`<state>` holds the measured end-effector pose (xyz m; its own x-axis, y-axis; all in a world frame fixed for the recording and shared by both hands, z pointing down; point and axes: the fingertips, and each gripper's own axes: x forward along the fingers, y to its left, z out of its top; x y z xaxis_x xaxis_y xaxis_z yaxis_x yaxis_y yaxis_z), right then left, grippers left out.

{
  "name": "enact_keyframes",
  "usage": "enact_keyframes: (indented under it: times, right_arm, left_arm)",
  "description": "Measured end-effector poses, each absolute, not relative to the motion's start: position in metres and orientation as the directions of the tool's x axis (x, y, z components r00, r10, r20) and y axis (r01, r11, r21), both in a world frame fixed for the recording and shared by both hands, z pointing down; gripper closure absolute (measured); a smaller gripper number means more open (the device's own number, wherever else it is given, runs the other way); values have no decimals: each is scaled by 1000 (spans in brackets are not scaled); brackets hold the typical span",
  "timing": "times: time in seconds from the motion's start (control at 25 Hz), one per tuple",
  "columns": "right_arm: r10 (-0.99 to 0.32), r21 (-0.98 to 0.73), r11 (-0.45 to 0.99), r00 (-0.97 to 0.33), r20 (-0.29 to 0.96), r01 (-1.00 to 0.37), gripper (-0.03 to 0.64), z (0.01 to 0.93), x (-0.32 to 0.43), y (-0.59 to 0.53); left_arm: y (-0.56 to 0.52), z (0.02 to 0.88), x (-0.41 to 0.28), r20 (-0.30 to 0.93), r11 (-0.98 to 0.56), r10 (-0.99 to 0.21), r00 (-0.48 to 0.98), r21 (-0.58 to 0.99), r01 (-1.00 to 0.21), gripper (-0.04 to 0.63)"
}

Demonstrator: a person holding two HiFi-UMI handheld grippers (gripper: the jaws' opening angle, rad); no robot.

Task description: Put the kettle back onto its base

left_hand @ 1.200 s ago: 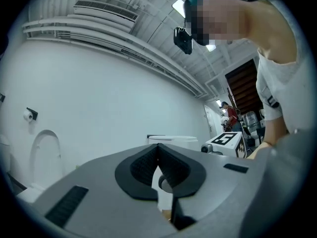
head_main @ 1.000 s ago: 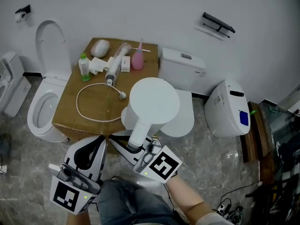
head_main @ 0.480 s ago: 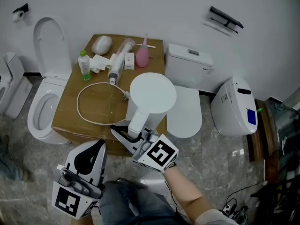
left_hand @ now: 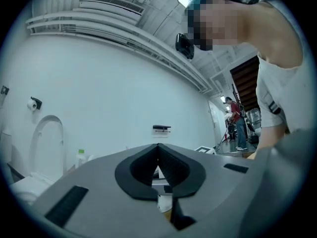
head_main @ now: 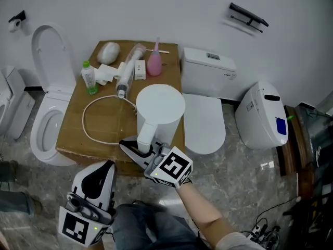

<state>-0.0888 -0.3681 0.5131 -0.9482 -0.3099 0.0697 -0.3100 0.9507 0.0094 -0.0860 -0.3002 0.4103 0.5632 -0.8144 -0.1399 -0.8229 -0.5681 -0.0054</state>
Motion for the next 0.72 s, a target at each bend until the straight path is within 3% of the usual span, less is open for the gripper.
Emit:
enact_keyframes:
  times: [0.2,0.36,0.48,0.6,0.72]
  right_arm:
    - [-273,-10,961,-958,86,-275,611,514,-89,-366]
    - [-224,11,975,-975,-6,-224,606,507,-86,-357]
    - [-215,-4,977,-977,-4,-215,596,506,-78,-353]
    - [-234,-10,972,-970,64,-235,477,516,-70,-350]
    - [-276,38,961,-952,130,-273,471,525,-55,-348]
  left_arm:
    - [-306,406,-81,-133,-576,-811,570,6,-817,594]
    - [-310,400,-76,-127,-587,-804,581,5,-810,594]
    - [-312,396,-71,-120,-597,-797,592,9,-802,594]
    - [-314,394,-67,-113,-608,-790,602,18,-794,594]
    - [-315,390,-60,-106,-617,-784,612,21,-787,594]
